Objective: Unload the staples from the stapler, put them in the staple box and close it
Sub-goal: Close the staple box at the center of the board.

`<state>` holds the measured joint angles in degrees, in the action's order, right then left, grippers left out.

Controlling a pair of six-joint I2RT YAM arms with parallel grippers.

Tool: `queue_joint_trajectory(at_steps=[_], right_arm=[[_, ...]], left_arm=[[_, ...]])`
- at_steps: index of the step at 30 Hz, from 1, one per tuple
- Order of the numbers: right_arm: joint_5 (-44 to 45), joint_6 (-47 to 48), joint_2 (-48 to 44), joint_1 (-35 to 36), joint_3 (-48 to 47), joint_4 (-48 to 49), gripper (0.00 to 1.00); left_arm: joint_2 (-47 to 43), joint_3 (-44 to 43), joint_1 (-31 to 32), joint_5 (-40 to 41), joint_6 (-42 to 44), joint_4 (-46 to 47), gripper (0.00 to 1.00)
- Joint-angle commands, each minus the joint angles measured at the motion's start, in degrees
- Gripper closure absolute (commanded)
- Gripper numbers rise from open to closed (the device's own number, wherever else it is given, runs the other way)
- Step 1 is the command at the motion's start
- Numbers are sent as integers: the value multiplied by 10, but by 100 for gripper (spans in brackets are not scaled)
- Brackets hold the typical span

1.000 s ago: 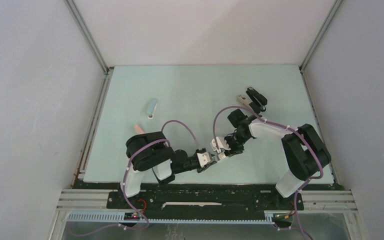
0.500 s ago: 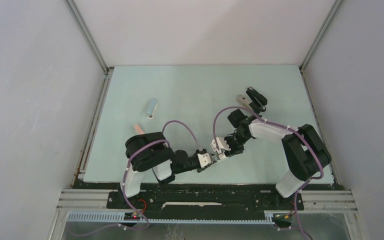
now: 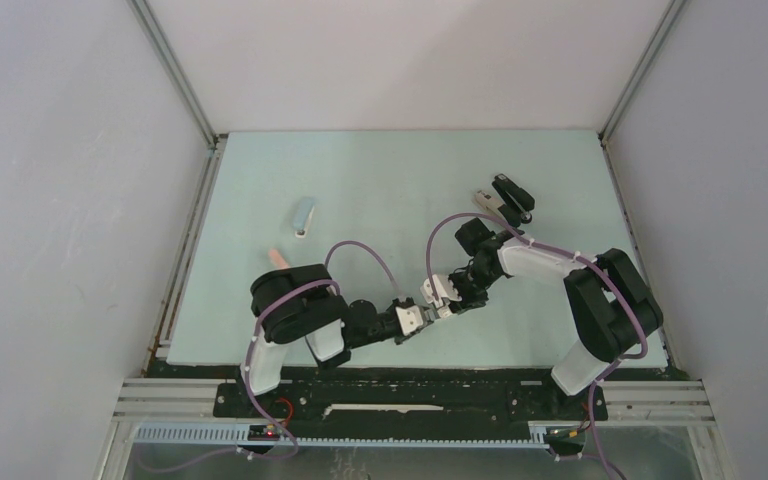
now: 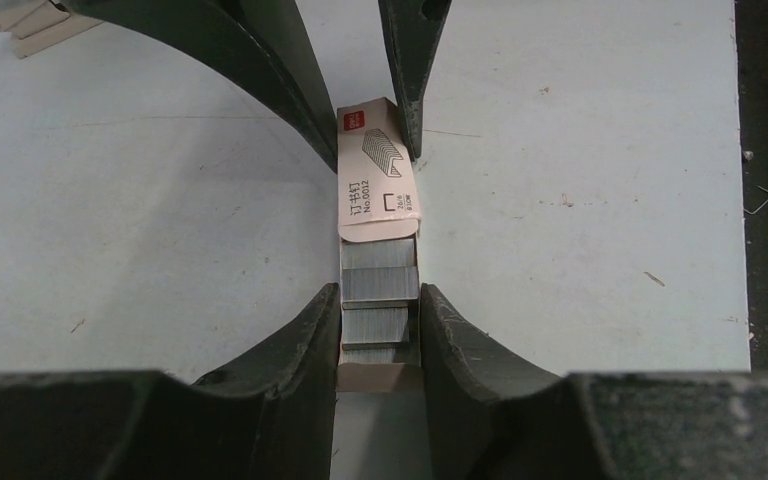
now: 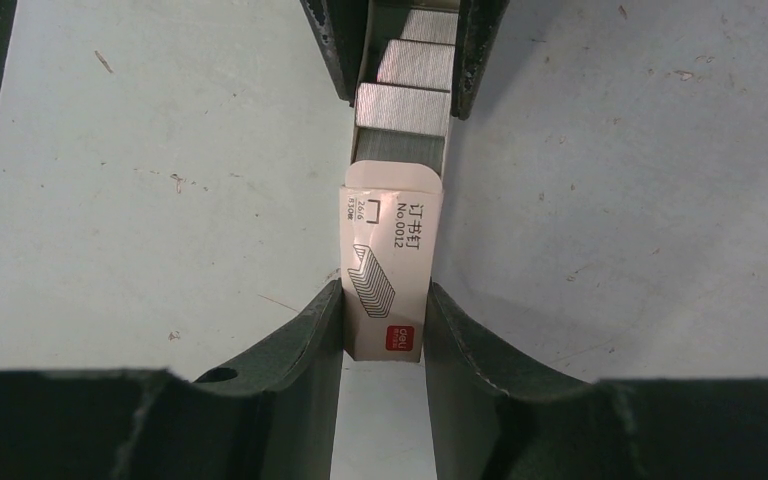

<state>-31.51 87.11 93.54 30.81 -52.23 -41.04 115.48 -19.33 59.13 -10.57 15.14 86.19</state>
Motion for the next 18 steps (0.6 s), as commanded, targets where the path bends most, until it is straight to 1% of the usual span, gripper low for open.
queue_joint_trajectory(at_steps=[1,8,18], right_arm=[[-22,7,-19,13,0,-15,59],[-23,-7,-17,15,0,-11,59],[-15,-31,-12,14,-1,6,60]], left_arm=[[0,-27,0,41,6,10,64],[5,-33,4,45,-6,10,64],[9,-40,18,-3,8,10,64]])
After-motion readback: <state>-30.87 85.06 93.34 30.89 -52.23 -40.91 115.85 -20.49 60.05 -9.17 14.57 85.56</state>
